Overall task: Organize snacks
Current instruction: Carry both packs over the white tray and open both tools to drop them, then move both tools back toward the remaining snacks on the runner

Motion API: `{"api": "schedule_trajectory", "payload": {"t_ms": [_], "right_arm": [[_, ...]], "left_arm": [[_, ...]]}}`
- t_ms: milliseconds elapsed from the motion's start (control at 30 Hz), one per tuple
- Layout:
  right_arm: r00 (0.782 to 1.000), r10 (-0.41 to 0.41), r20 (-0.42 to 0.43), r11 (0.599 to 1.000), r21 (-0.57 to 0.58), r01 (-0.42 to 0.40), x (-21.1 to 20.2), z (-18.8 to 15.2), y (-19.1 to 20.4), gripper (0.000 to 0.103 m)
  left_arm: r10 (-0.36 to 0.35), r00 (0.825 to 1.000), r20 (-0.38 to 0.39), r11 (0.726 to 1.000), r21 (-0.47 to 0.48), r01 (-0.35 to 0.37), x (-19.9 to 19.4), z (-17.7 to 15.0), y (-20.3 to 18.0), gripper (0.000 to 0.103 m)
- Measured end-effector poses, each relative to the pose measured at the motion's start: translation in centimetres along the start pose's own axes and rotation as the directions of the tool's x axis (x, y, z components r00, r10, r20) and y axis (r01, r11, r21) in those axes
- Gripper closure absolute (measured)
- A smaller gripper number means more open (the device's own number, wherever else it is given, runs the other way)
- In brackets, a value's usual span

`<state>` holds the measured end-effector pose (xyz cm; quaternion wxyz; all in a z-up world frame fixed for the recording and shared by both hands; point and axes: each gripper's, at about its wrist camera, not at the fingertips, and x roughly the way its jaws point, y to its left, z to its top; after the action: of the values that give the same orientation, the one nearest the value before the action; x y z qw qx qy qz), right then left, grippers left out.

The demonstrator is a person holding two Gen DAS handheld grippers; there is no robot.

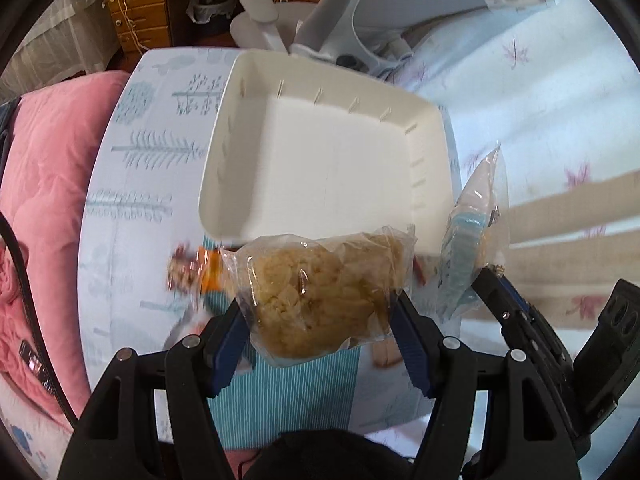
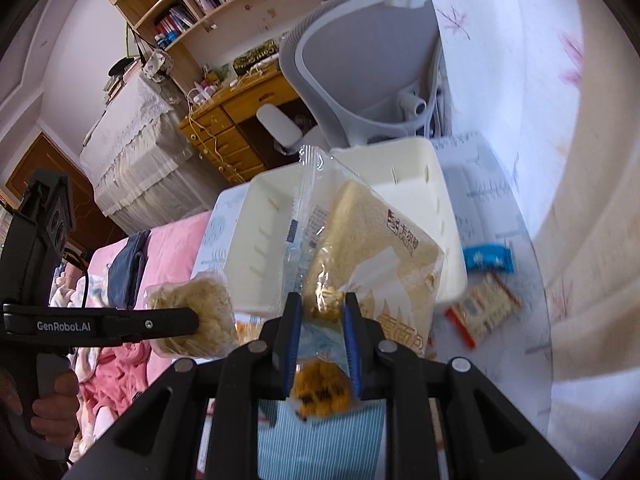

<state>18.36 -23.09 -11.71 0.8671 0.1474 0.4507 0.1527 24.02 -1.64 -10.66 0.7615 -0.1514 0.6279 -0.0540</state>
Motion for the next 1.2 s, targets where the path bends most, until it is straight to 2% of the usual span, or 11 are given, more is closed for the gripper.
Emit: {"api": "schedule_trajectory", "payload": {"t_ms": [300, 367, 433, 500, 533, 567, 600, 833, 1200], "right_arm": [[1.000, -0.008, 0.022, 1.000, -0.004, 0.009, 2.7, 2.1, 0.1, 0.082], [0.999, -0.032, 0.035, 0.999, 0.001, 0.032, 3.0, 2.3, 0.1, 0.079], [0.996, -0.080, 0.046, 0.997, 0.011, 0.079, 3.2, 2.4, 0.0, 0.079], [0.994, -0.095, 0.055, 0.995, 0.011, 0.094, 3.2, 2.6, 0.0, 0.067], [0.993, -0.099, 0.061, 0.995, 0.012, 0.098, 3.1, 2.6, 0.0, 0.053], [0.993, -0.099, 0.066, 0.995, 0.016, 0.098, 2.9, 2.8, -0.2, 0.045], [0.993, -0.098, 0.066, 0.995, 0.020, 0.097, 2.8, 2.8, -0.3, 0.043], [0.995, -0.094, 0.041, 0.994, 0.056, 0.092, 1.5, 1.3, -1.2, 0.042], [0.999, -0.037, -0.028, 0.992, 0.122, 0.040, -1.5, -4.0, -3.7, 0.041]], "left_arm": [[-0.057, 0.993, 0.106, 0.998, 0.026, 0.055, 1.3, 3.5, 0.7, 0.035], [-0.068, 0.991, 0.115, 0.997, 0.037, 0.064, 1.8, 4.0, 0.8, 0.030], [-0.068, 0.990, 0.122, 0.997, 0.037, 0.064, 2.2, 4.3, 0.9, 0.017], [-0.069, 0.989, 0.128, 0.998, 0.017, 0.068, 2.3, 4.3, 1.1, 0.016], [-0.072, 0.989, 0.129, 0.997, 0.006, 0.072, 2.3, 4.2, 1.2, 0.015], [-0.072, 0.989, 0.127, 0.997, -0.008, 0.073, 2.3, 4.1, 1.3, 0.015], [-0.066, 0.991, 0.119, 0.997, -0.020, 0.069, 2.5, 3.9, 1.5, 0.015], [-0.005, 0.992, 0.124, 1.000, -0.008, 0.006, 1.9, 1.3, 1.3, 0.015], [0.023, 0.987, 0.157, 0.999, -0.041, -0.017, -0.5, -6.2, 1.4, 0.015]]}}
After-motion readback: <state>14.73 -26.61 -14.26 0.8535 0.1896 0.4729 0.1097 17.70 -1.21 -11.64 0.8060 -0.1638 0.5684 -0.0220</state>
